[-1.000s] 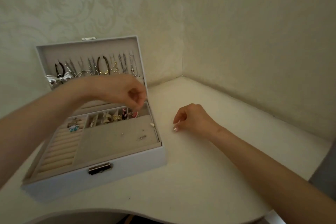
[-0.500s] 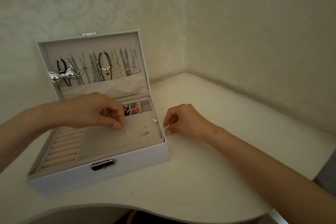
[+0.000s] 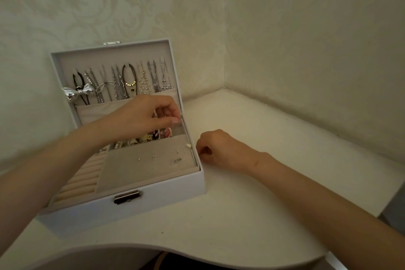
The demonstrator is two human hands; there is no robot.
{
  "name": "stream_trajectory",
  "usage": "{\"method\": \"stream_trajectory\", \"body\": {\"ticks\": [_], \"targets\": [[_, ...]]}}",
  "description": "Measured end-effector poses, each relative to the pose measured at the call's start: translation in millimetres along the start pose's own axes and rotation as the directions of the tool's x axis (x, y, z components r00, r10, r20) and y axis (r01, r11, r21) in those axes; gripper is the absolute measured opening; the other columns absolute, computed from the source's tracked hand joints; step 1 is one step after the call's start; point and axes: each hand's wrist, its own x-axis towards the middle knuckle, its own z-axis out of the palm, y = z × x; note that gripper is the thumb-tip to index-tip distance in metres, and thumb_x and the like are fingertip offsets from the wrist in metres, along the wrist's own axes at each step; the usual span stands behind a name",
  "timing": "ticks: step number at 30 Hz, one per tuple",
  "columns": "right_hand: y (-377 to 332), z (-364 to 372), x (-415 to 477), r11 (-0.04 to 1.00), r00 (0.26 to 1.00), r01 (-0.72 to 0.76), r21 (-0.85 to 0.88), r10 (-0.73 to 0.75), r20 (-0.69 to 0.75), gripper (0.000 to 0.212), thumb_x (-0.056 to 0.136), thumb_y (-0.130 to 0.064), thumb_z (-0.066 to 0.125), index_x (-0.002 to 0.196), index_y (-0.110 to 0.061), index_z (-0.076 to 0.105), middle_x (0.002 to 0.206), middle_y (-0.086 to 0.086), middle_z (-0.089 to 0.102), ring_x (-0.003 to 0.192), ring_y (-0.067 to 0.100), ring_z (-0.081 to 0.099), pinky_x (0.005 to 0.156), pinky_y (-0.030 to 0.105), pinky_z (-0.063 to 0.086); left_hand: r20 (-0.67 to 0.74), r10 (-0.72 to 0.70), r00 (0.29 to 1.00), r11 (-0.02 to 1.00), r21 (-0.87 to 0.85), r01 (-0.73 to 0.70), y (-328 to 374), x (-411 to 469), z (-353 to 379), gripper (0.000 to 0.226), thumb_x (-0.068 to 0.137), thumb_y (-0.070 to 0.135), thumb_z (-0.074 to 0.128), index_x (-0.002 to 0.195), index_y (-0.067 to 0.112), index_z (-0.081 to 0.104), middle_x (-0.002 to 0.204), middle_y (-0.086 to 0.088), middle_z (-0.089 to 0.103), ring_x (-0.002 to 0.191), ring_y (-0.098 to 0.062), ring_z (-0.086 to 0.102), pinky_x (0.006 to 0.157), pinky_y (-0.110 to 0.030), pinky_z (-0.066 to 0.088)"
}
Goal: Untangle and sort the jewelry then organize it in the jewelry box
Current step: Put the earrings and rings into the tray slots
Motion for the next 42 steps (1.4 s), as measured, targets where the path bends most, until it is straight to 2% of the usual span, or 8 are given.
{"method": "stream_trajectory", "body": {"ticks": [5,8,12,20,27,31,37,42], "targets": [[4,1,-1,0.999,0.999,-0.011,0.032,0.012,-0.045,0.014,0.085,-0.005,0.059,0.092,-0.004,0.071,0.090,0.008,0.066,0.073,0.010,0.050,0.069,0.019,0.039,-0.008,-0.006,1.000,0.998,-0.061,0.006,8,7,7,0.005,0.084,0.019,0.069,0.086,0.023,0.067,0.076,0.012,0.064,0.070,0.007,0.058,0.063,-0.007,0.043],[10,-17,-2,0.968,0.981,-0.094,0.232,0.130,-0.143,0.006,0.082,-0.004,0.069,0.084,-0.006,0.073,0.075,-0.002,0.067,0.057,-0.005,0.053,0.061,0.005,0.038,-0.015,-0.051,0.999,0.987,-0.155,0.048,9,8,12,0.008,0.082,0.018,0.069,0.089,0.020,0.066,0.085,0.007,0.068,0.077,0.000,0.061,0.072,-0.013,0.050],[-7,-46,-2,0.873,0.951,-0.044,0.485,0.186,-0.247,0.007,0.079,-0.007,0.074,0.078,-0.013,0.072,0.060,-0.013,0.061,0.054,-0.004,0.054,0.059,0.009,0.041,0.091,-0.145,0.985,0.914,-0.368,0.169,12,7,11,0.023,0.078,0.005,0.071,0.099,0.010,0.061,0.092,-0.002,0.072,0.083,-0.013,0.069,0.080,-0.028,0.055],[-71,-25,14,0.965,0.989,0.150,0.213,-0.142,-0.052,0.009,0.079,-0.004,0.072,0.086,-0.008,0.076,0.069,-0.011,0.057,0.059,-0.011,0.051,0.060,0.005,0.037,0.200,-0.152,0.968,0.960,-0.204,0.193,-15,-32,-17,0.025,0.076,-0.005,0.071,0.085,0.018,0.066,0.075,0.006,0.070,0.069,0.000,0.063,0.064,-0.011,0.048],[-75,-32,23,0.964,0.990,0.132,0.230,-0.119,-0.069,0.012,0.075,-0.003,0.076,0.087,-0.008,0.077,0.069,-0.017,0.058,0.062,-0.007,0.055,0.065,0.006,0.040,0.242,-0.120,0.963,0.958,-0.226,0.176,-38,-64,-12,0.023,0.069,0.018,0.083,0.079,0.030,0.066,0.078,0.017,0.067,0.076,-0.005,0.061,0.065,-0.011,0.043],[-74,-49,33,0.866,0.992,-0.007,0.500,0.070,-0.107,0.007,0.074,0.001,0.075,0.078,-0.004,0.072,0.068,0.004,0.069,0.058,0.003,0.061,0.060,0.013,0.049,0.168,-0.075,0.983,0.978,-0.179,0.105,-43,-61,4,0.025,0.073,0.014,0.079,0.072,0.033,0.062,0.078,0.017,0.065,0.070,0.000,0.056,0.062,-0.011,0.040],[-78,-41,50,0.808,0.988,-0.077,0.584,0.139,-0.061,0.011,0.074,0.007,0.073,0.072,-0.004,0.072,0.064,0.009,0.069,0.054,0.011,0.064,0.057,0.023,0.057,0.141,0.003,0.990,0.990,-0.142,0.017,-51,-62,4,0.027,0.081,0.013,0.071,0.073,0.034,0.055,0.071,0.017,0.059,0.072,0.003,0.054,0.062,-0.009,0.037],[-86,-31,65,0.842,0.996,-0.060,0.536,0.088,-0.027,0.018,0.074,0.007,0.073,0.072,-0.011,0.074,0.070,0.007,0.071,0.061,0.012,0.066,0.064,0.025,0.057,-0.064,-0.147,0.987,0.944,-0.306,0.121,-77,-76,-15,0.026,0.081,0.007,0.069,0.067,0.027,0.059,0.068,0.008,0.065,0.066,-0.008,0.060,0.062,-0.020,0.045]]}}
